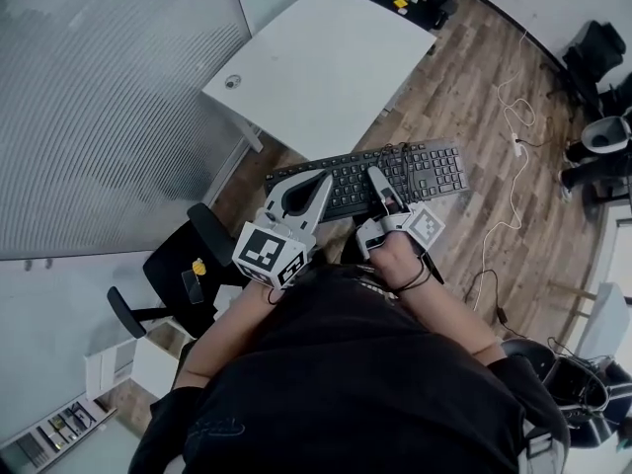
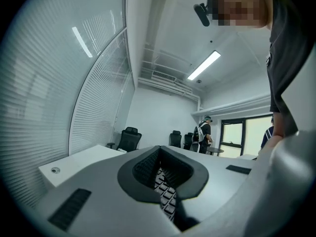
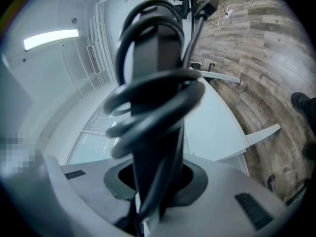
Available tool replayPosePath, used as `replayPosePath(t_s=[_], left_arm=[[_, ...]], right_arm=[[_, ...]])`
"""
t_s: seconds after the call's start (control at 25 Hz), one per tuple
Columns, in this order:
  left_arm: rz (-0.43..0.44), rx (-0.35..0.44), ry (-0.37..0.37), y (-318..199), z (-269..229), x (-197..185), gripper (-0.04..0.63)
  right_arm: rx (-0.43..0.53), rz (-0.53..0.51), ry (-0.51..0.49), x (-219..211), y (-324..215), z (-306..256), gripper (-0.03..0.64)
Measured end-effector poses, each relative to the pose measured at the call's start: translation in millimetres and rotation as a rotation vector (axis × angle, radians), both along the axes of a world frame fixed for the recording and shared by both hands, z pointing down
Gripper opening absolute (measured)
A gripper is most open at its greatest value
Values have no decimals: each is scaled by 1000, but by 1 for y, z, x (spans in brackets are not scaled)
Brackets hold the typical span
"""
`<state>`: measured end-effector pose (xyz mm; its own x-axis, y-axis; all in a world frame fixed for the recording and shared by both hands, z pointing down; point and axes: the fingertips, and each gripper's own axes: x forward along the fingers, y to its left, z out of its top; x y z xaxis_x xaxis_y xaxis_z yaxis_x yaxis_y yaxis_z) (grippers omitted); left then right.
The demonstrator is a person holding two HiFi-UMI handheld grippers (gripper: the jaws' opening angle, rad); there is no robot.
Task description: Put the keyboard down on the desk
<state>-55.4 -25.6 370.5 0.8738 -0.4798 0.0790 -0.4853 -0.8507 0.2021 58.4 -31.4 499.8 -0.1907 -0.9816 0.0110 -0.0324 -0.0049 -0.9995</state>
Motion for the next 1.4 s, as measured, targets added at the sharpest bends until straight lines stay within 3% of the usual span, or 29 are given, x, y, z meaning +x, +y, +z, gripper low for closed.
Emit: replayPosePath(t_s=[0.2,0.4,0.96,1.4], left_arm=[[-48,-3,-12,-27,5,1,15],[-90,-5,-4,-51,5,27,15],[-210,-10,-4,-136,12,136,15],[-273,-16,-9,-150,20,156,15]], right_arm=[[14,-46,-16,-3,-33,2,95],[18,-93,-6,19,-60,1,95],[24,-238,-10,114,-158,3,95],[15,-274,-32,139,-173,20,95]])
